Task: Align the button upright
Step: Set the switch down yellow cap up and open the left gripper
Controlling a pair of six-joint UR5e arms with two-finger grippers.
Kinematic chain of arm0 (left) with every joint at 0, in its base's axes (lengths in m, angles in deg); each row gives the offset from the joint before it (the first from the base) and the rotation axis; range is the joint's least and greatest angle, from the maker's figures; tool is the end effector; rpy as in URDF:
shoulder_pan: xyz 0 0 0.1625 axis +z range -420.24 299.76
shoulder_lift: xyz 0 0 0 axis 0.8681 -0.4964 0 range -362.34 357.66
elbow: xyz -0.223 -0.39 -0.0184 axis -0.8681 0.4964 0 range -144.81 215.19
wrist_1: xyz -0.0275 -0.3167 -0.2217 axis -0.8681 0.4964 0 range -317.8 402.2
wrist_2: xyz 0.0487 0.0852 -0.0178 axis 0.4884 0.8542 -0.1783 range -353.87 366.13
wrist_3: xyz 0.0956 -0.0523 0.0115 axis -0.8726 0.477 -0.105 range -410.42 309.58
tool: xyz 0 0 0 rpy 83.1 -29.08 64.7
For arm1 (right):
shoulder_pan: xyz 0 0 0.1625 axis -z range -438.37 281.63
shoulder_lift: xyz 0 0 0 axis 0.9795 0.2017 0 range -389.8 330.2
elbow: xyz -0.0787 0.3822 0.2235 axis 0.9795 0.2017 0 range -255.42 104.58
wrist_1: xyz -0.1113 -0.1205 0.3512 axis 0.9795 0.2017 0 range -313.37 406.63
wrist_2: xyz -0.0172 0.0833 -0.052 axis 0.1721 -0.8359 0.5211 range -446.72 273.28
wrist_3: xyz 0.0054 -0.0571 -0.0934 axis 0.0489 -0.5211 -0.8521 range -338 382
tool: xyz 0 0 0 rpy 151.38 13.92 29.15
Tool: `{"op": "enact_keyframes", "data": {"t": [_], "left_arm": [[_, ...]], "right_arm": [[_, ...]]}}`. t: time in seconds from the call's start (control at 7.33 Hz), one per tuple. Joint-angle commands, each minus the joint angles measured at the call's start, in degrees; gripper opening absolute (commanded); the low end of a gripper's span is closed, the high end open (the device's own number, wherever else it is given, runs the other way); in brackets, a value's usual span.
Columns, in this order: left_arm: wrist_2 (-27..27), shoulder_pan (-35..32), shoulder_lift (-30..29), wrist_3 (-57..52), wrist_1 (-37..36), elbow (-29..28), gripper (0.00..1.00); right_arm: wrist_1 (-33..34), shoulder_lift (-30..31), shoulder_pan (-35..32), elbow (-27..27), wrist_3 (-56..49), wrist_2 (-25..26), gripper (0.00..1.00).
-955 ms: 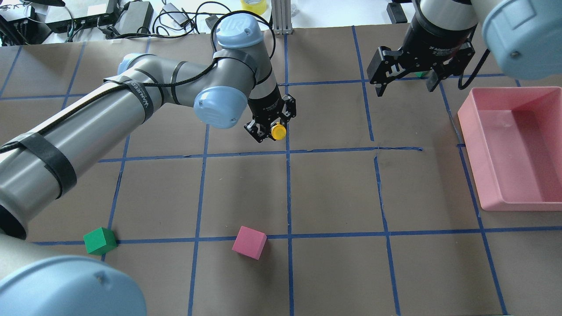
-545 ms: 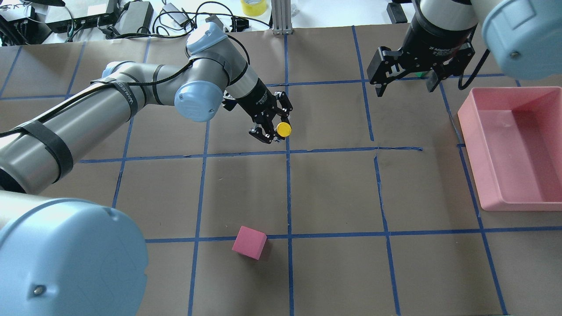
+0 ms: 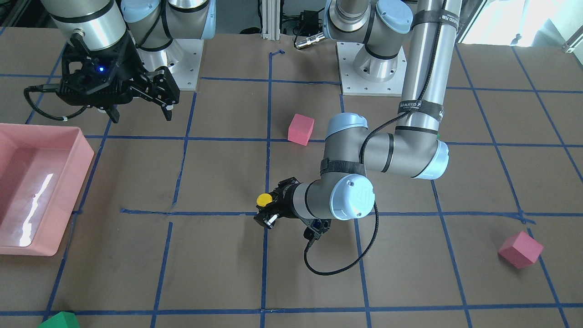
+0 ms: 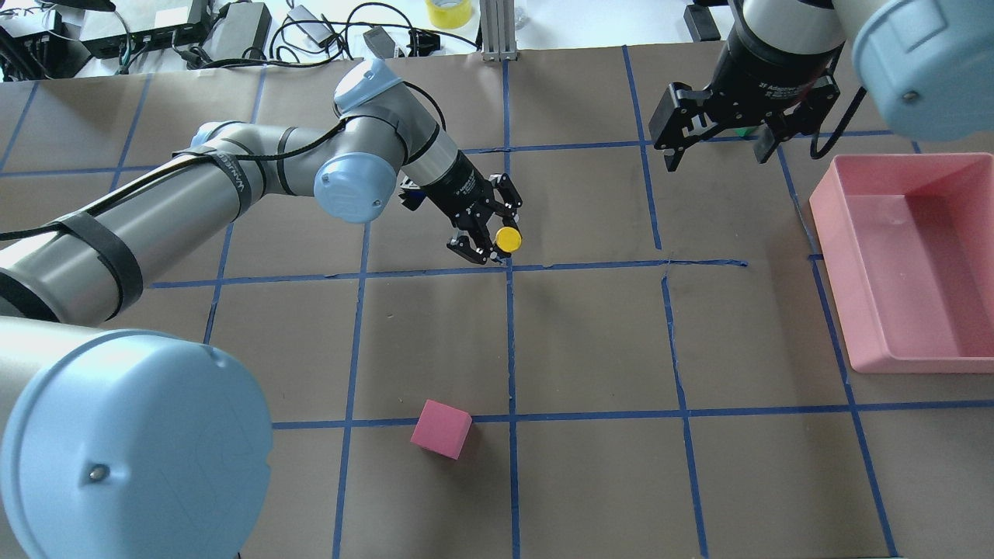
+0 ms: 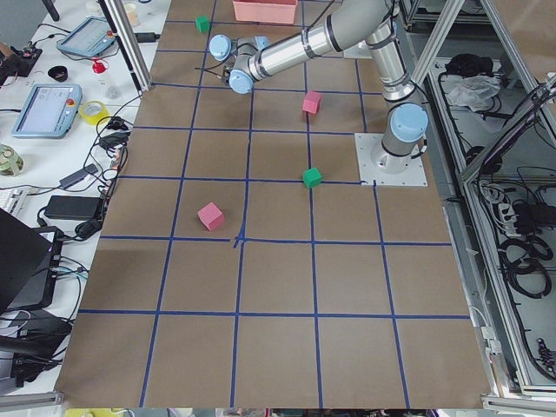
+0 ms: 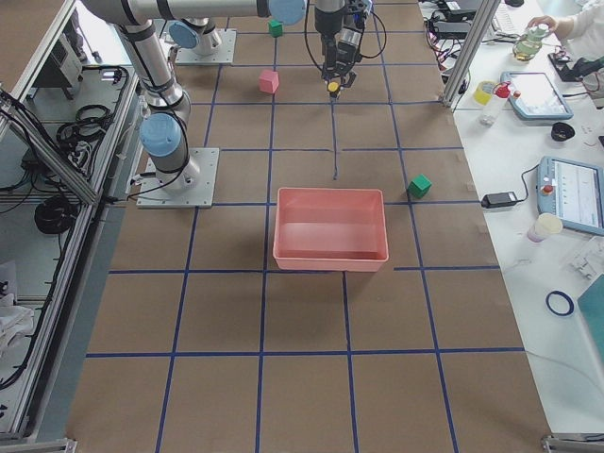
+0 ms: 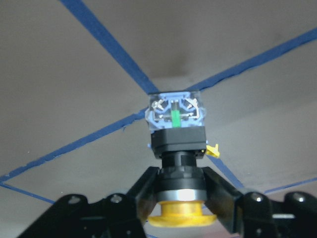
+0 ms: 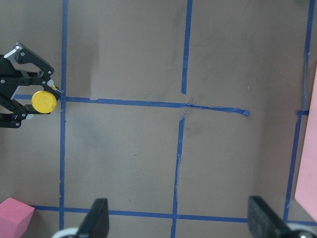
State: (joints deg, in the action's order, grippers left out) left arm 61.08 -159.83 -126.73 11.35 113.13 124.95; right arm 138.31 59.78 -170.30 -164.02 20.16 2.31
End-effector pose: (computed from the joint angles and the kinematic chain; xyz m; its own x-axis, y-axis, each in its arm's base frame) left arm -0.2981 -0.5865 0.2167 -0.5354 -0.8439 0.0330 -0.6570 0.4408 0.6116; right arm 0.1510 -0.4671 0.5135 -0.9977 -0.0667 -0.0155 -0.0659 0.9967 -0.0469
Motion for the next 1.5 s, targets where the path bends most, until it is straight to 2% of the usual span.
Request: {"op": "enact_keyframes", "data": {"t": [0.0,0.14,0.27,0.41,0.55,0.95,1.09,1.36], "left_arm": [[-2.12,0.0,-0.33,-0.77,0.18,0.24,0.0],[-1.6,0.0,-0.33,-0.94,0.0,0.24,0.0],[-1.16,0.0,-0.5,-1.21,-0.35,0.33,0.16],[-1.25,0.0,-0.77,-1.56,-0.53,0.15,0.85],[-1.51,0.0,-0.68,-1.13,-0.62,0.15,1.0],[-0.46,0.79,2.46,-2.43,-0.62,-1.51,1.0],[4.77,1.32,5.44,-4.62,-0.18,-3.26,1.0],[11.98,1.59,12.46,-8.14,5.06,-6.95,1.0]], "right_arm": [[-0.01,-0.02,0.0,0.0,0.0,0.0,1.0],[-0.01,0.07,0.0,0.0,0.0,0.0,1.0],[-0.01,-0.02,0.0,0.0,0.0,0.0,1.0],[-0.01,-0.02,0.0,0.0,0.0,0.0,1.0],[-0.01,-0.02,0.0,0.0,-0.35,0.0,1.0],[-0.01,-0.02,0.0,0.0,-0.35,0.0,1.0],[-0.01,-0.02,0.0,0.0,-0.35,0.0,1.0],[-0.01,-0.02,0.0,0.0,-0.27,0.0,1.0]]}}
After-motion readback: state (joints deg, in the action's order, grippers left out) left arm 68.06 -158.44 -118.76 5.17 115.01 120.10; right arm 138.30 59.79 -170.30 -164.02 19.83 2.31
